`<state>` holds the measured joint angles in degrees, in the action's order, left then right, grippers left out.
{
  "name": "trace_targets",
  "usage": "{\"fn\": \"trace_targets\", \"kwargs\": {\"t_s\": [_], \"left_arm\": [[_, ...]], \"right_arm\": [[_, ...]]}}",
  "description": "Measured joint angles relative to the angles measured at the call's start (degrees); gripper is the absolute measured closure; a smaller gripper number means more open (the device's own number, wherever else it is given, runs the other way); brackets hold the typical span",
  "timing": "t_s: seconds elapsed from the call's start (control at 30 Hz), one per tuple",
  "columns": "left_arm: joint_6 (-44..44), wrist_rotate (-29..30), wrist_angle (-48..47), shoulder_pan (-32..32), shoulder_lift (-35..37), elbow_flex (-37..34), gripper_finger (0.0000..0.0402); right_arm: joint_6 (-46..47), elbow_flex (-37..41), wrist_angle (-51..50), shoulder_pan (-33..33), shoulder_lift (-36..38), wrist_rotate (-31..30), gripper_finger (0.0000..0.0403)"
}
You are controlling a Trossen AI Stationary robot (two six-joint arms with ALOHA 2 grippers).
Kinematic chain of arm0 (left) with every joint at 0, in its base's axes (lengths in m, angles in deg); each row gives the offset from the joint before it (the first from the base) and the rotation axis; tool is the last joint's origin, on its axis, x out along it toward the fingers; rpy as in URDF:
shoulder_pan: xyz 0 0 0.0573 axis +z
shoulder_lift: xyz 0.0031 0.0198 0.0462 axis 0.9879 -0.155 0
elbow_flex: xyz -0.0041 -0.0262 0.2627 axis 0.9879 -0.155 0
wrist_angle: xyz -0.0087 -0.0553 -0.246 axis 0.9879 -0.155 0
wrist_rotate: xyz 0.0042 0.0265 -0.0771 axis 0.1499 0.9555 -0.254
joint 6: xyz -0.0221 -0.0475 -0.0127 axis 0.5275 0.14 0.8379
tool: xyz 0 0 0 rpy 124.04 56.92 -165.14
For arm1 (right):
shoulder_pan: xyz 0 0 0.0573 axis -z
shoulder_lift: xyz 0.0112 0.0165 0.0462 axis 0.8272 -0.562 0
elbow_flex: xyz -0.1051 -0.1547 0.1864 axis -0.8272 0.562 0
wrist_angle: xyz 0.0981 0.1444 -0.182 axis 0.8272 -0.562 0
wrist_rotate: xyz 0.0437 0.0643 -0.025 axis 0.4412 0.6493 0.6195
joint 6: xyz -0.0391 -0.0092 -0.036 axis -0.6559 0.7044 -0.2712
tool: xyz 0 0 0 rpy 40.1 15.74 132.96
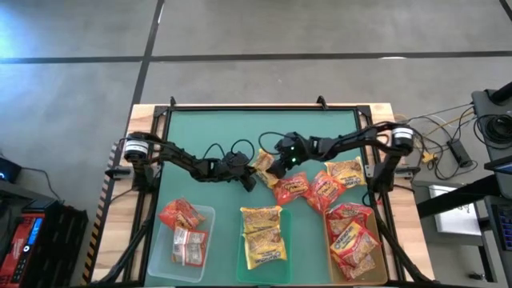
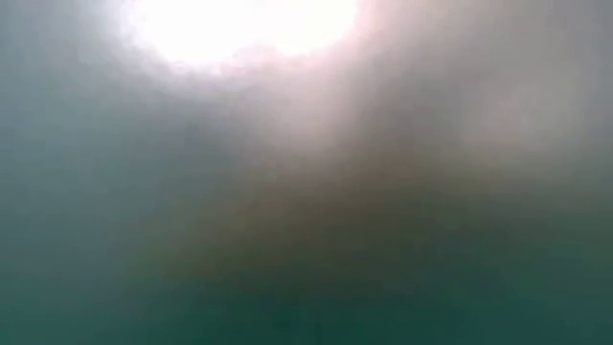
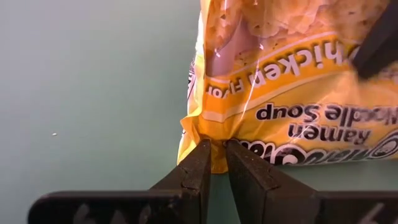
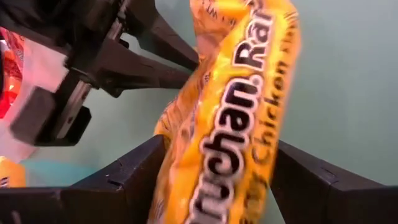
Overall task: Sort Maruchan noodles
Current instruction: Put the yellow noodle pack into the green bin
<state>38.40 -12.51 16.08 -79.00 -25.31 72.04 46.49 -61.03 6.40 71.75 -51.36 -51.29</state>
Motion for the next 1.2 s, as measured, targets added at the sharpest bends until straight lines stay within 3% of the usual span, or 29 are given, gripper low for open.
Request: {"fn": "trace_targets", "kwargs": {"t_s": [0.23, 0.47, 0.87, 1.2], "left_arm": [[0.4, 0.0, 0.2, 0.0, 0.0, 0.0, 0.0361], [0.6, 0.0, 0.5, -0.1, 0.4, 0.0, 0.0361], [-0.8, 5.0, -0.5, -0.6, 5.5, -1.5, 0.0361], [2.8, 5.6, 2.5, -1.3, 6.2, -4.1, 0.0361]], "right_arm": [[-1.2, -4.4, 1.1, -0.2, -5.6, 5.6, 0.0156], [-3.4, -5.8, 0.2, -0.5, -6.9, 5.8, 0.0184], [-7.3, -5.9, -1.0, -0.6, -6.9, 6.1, 0.0186], [-9.0, -5.9, -1.0, -0.6, -6.9, 6.0, 0.0186]]}}
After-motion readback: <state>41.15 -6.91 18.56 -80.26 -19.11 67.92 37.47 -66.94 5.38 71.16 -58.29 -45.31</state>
